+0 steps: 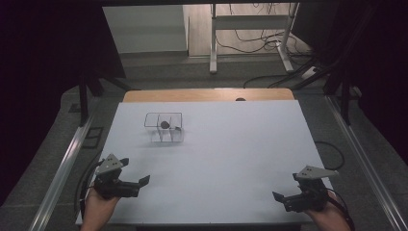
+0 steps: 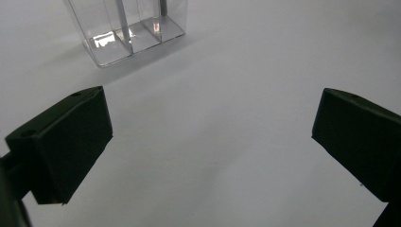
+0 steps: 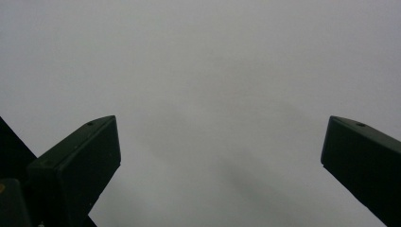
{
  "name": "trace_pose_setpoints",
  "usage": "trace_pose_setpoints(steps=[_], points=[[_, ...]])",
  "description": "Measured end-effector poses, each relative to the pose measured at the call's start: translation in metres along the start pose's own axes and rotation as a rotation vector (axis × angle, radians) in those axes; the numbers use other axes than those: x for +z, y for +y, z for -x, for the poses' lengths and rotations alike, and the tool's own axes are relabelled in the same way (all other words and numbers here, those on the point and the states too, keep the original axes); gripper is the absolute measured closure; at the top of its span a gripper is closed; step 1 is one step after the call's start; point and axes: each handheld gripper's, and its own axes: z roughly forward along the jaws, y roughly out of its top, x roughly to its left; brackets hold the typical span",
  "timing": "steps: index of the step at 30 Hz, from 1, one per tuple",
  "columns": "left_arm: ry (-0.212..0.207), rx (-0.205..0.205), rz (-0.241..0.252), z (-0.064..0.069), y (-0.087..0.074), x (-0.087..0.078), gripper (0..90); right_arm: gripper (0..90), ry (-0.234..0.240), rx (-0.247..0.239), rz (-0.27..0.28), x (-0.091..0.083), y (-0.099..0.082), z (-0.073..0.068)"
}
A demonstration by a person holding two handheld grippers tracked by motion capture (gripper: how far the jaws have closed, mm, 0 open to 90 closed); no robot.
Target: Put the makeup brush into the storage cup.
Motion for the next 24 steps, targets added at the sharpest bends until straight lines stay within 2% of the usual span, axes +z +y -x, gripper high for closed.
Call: trace_pose_setpoints(steps=[24], points=[[0.033, -0.026, -0.028, -0.007, -0.025, -0.018, 0.0, 0.0, -0.002, -0.001, -0.006, 0.001, 0.0, 0.0]])
